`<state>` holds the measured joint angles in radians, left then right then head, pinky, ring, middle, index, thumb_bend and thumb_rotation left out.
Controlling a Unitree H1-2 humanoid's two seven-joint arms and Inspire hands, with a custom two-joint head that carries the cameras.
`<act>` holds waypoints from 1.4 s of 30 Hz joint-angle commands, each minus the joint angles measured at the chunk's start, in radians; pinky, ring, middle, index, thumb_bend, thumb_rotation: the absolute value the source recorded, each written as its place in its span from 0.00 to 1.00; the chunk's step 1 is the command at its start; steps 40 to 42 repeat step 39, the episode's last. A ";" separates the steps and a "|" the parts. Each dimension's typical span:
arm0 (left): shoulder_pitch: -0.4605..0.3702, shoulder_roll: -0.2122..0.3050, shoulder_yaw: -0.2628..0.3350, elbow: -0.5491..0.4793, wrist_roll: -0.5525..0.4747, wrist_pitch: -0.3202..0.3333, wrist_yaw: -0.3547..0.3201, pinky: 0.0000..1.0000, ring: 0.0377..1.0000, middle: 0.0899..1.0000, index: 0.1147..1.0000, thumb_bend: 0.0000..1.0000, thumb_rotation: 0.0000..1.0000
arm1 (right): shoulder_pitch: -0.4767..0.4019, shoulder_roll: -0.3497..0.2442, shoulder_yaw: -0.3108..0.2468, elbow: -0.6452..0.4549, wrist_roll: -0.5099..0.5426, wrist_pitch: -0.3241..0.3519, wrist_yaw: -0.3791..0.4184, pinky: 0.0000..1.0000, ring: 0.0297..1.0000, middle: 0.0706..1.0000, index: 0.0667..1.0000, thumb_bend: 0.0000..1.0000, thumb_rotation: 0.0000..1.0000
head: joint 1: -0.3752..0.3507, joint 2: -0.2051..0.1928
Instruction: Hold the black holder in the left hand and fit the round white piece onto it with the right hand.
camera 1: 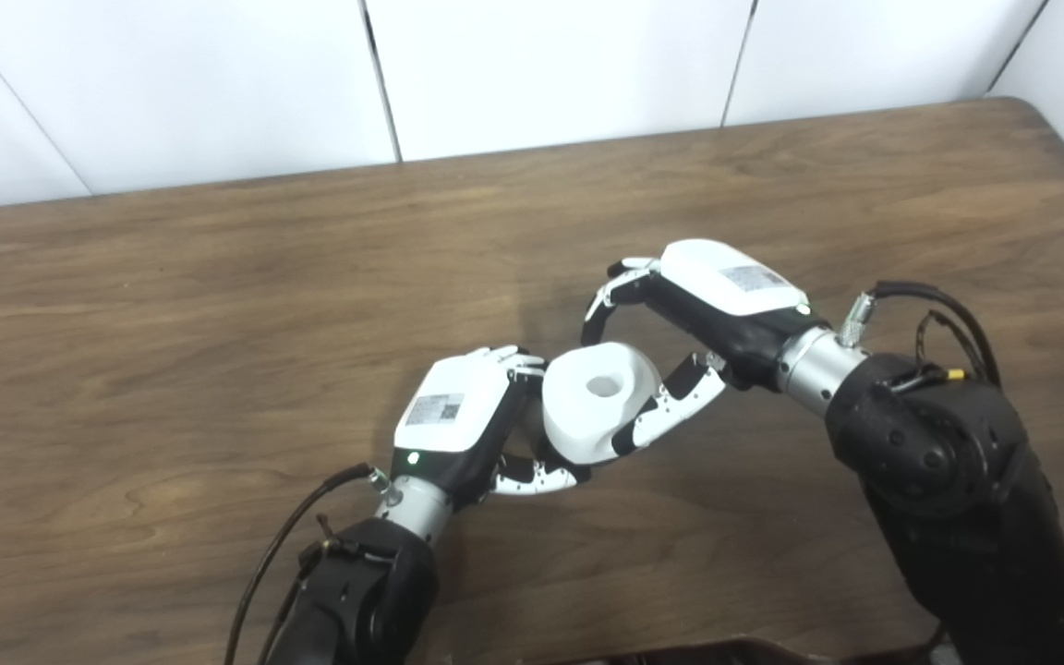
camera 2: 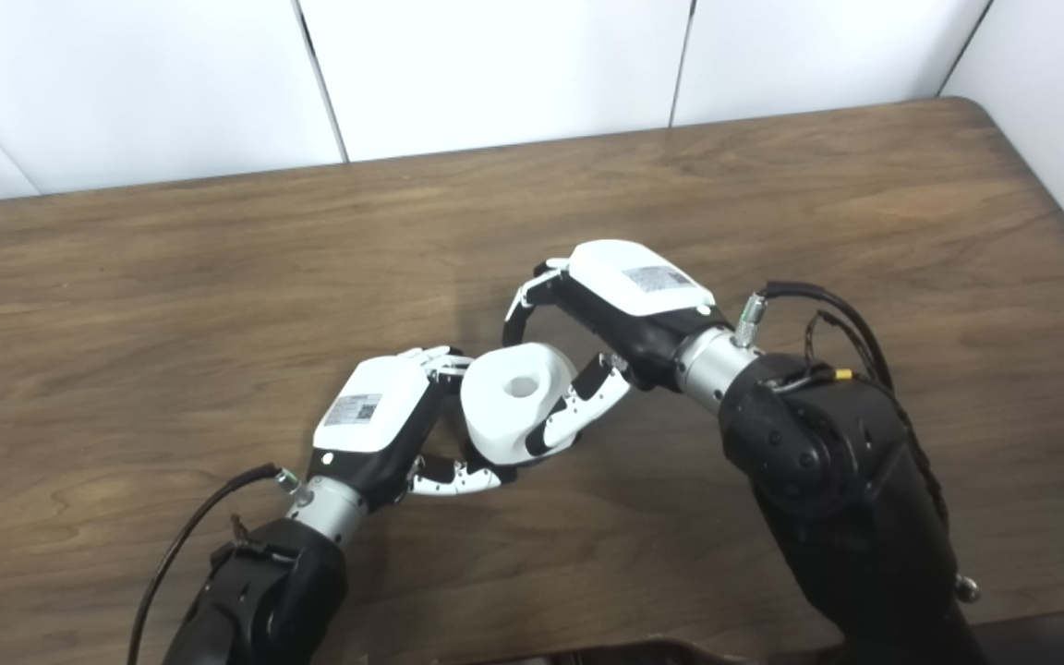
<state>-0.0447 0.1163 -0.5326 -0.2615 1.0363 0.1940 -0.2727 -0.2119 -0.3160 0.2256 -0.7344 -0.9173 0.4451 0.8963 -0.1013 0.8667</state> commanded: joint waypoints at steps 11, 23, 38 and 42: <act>0.006 0.007 -0.018 0.045 0.007 0.004 -0.042 0.89 0.87 0.76 0.42 0.52 0.06 | -0.090 0.002 -0.051 -0.073 -0.026 0.021 0.082 0.81 0.92 0.79 0.67 1.00 0.33 | -0.001 0.001; 0.003 0.012 -0.018 0.049 0.009 0.003 -0.043 0.89 0.87 0.76 0.42 0.52 0.06 | -0.198 -0.041 -0.093 -0.134 -0.059 0.023 0.372 1.00 1.00 0.94 0.87 1.00 0.46 | -0.002 -0.002; -0.006 0.021 -0.002 0.048 0.000 0.030 -0.080 0.89 0.87 0.76 0.43 0.52 0.08 | -0.218 -0.044 -0.103 -0.122 -0.082 0.024 0.373 1.00 1.00 1.00 1.00 1.00 0.53 | -0.004 -0.010; -0.007 0.022 0.000 0.046 0.000 0.035 -0.088 0.89 0.87 0.76 0.43 0.52 0.08 | -0.218 -0.044 -0.102 -0.121 -0.083 0.024 0.373 1.00 1.00 1.00 1.00 1.00 0.53 | -0.004 -0.010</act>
